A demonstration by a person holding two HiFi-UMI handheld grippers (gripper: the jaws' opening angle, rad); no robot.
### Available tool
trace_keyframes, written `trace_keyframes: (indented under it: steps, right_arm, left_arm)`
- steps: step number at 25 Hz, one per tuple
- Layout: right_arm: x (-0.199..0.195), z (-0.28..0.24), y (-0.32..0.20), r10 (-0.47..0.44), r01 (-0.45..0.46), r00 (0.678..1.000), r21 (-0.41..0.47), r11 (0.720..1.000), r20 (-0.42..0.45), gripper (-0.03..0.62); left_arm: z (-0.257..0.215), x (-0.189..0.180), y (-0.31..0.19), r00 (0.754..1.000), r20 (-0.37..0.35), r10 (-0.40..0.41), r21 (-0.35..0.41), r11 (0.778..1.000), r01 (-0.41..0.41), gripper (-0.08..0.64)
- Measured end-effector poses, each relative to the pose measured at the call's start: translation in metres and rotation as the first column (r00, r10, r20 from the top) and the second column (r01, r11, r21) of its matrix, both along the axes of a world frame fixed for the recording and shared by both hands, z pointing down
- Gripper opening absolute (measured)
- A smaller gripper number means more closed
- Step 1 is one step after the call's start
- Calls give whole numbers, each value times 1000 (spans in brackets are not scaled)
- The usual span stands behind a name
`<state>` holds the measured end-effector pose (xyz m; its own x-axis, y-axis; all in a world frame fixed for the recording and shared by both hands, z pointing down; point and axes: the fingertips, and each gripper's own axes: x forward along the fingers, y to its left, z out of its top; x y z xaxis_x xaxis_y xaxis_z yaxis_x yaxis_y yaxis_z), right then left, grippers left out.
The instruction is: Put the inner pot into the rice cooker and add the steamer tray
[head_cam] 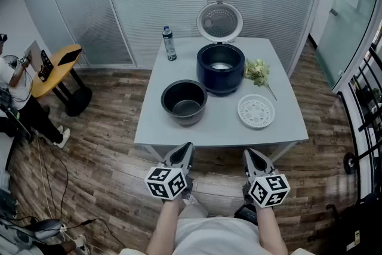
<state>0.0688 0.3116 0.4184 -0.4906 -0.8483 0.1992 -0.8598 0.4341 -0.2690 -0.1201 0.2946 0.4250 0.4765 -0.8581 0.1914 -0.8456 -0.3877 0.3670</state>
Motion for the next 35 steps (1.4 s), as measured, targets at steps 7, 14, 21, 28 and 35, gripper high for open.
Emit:
trace_keyframes:
  steps: [7, 14, 21, 28, 35]
  right_arm:
    - [7, 8, 1, -6, 6, 1000, -15, 1000, -7, 15]
    - [6, 10, 4, -38, 40, 997, -29, 999, 65, 17]
    - [-1, 11, 10, -123, 133, 983, -62, 989, 139, 247]
    - [15, 24, 1, -126, 144, 976, -97, 985, 176, 250]
    - [4, 41, -33, -147, 180, 967, -149, 972, 209, 250]
  left_arm:
    - [10, 0, 1, 1000, 1, -26, -16, 1000, 26, 10]
    - [11, 1, 2, 999, -2, -41, -3, 999, 41, 107]
    - [16, 8, 7, 1000, 1, -20, -35, 999, 20, 285]
    - [27, 1, 4, 997, 24, -80, -53, 995, 81, 285]
    - [38, -21, -26, 990, 17, -142, -75, 987, 143, 285]
